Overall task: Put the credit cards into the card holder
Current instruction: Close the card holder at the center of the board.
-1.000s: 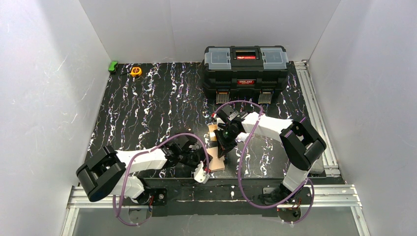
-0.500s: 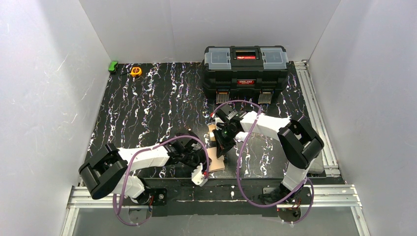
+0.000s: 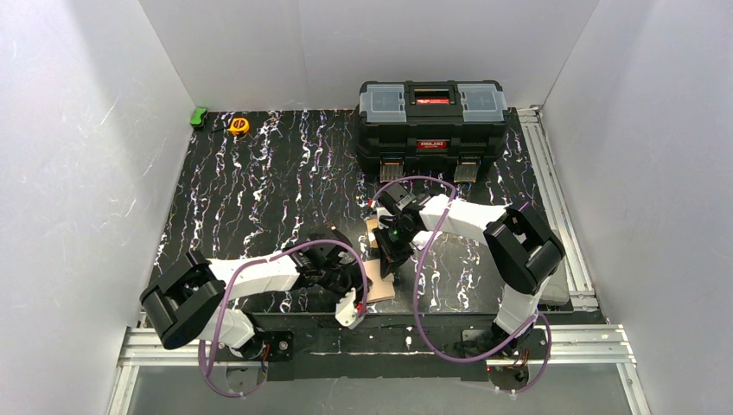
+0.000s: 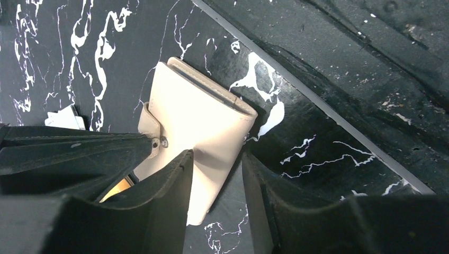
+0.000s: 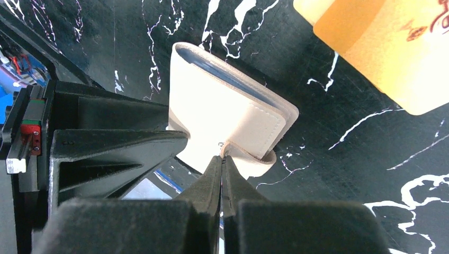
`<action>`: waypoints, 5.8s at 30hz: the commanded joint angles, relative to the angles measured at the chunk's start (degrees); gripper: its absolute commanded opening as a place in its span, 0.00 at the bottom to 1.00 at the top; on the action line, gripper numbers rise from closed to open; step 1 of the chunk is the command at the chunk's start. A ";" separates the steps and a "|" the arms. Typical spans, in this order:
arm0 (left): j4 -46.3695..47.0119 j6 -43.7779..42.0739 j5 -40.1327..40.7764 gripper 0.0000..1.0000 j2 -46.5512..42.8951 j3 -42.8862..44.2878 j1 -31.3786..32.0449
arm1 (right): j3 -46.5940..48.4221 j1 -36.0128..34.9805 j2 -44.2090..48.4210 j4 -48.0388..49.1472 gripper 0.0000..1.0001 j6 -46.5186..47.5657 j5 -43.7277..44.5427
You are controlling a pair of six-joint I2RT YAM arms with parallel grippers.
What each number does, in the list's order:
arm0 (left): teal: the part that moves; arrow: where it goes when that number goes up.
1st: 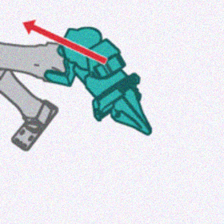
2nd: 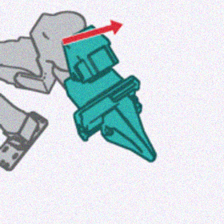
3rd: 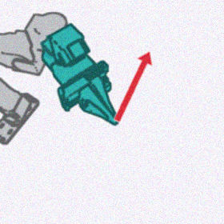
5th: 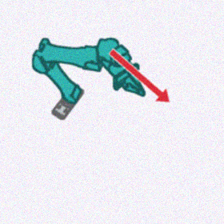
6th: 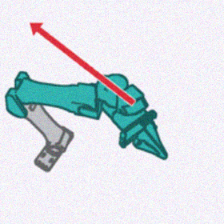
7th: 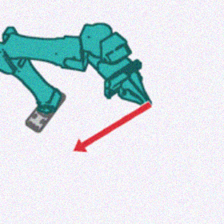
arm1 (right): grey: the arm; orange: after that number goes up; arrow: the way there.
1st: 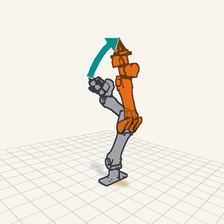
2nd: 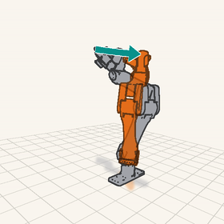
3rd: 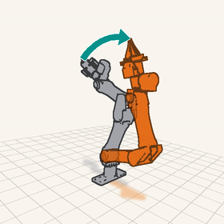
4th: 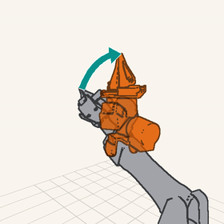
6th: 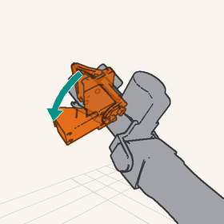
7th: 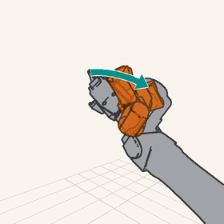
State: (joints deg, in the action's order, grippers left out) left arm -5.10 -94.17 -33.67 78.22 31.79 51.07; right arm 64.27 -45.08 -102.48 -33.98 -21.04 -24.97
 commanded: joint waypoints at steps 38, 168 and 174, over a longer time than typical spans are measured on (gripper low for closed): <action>-5.49 -0.57 0.80 0.30 2.48 -0.83 -0.34 | 1.52 -2.90 -1.44 -4.33 0.01 2.85 4.75; 0.57 -4.85 6.06 0.18 6.76 -2.59 -0.28 | 24.35 -14.78 -26.41 -12.17 0.01 1.46 20.78; 2.27 -4.16 7.08 0.20 5.82 -4.10 -0.44 | 19.26 -11.55 -19.48 -8.28 0.07 0.01 19.05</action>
State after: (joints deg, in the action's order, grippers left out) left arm -3.09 -98.74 -33.43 80.49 31.09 50.94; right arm 90.89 -57.34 -120.27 -61.41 -19.16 -2.52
